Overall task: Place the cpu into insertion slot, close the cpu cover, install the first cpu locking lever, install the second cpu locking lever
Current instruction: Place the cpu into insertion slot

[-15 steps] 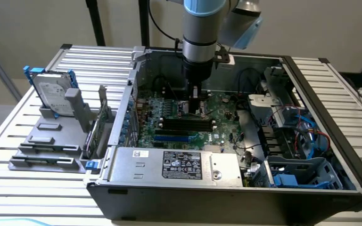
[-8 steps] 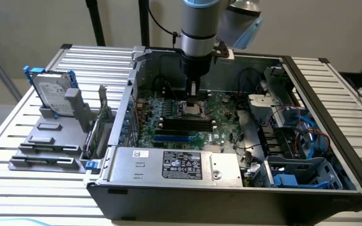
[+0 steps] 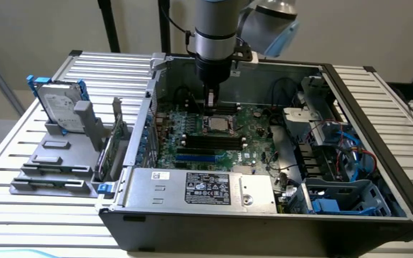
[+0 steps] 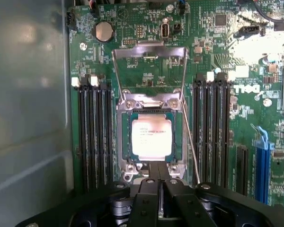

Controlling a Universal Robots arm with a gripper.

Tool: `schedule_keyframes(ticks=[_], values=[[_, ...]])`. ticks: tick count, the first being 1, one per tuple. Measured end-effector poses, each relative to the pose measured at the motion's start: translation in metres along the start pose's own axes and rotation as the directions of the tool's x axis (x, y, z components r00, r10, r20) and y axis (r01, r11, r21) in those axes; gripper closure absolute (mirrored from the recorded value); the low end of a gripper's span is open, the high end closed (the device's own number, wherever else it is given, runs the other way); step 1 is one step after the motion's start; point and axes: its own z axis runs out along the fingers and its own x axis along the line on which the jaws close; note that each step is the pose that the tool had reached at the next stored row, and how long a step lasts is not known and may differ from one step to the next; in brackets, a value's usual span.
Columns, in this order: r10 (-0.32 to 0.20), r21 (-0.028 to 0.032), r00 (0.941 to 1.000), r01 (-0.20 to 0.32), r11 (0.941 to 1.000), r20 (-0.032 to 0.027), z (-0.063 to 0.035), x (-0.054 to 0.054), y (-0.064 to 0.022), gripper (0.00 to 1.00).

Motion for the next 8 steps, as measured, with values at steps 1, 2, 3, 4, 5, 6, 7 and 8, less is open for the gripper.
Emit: schedule_keyframes(ticks=[1,2,3,4,5,6,7,8], values=[[0.000,0.0000,1.0000,0.000,1.0000,-0.0002,-0.0009,-0.001,-0.0048,0.89],[0.000,0.0001,1.0000,0.000,1.0000,-0.0006,-0.0014,-0.003,-0.0091,0.89],[0.000,0.0000,1.0000,0.000,1.0000,-0.0010,-0.0019,-0.004,-0.0125,0.89],[0.000,0.0000,1.0000,0.000,1.0000,-0.0015,-0.0021,-0.004,-0.0153,0.89],[0.000,-0.0002,1.0000,0.000,1.0000,-0.0016,-0.0021,-0.004,-0.0162,0.89],[0.000,-0.0001,1.0000,0.000,1.0000,-0.0015,-0.0021,-0.004,-0.0162,0.89],[0.000,-0.0002,1.0000,0.000,1.0000,-0.0015,-0.0021,-0.004,-0.0162,0.89],[0.000,-0.0001,1.0000,0.000,1.0000,-0.0015,-0.0021,-0.004,-0.0162,0.89]])
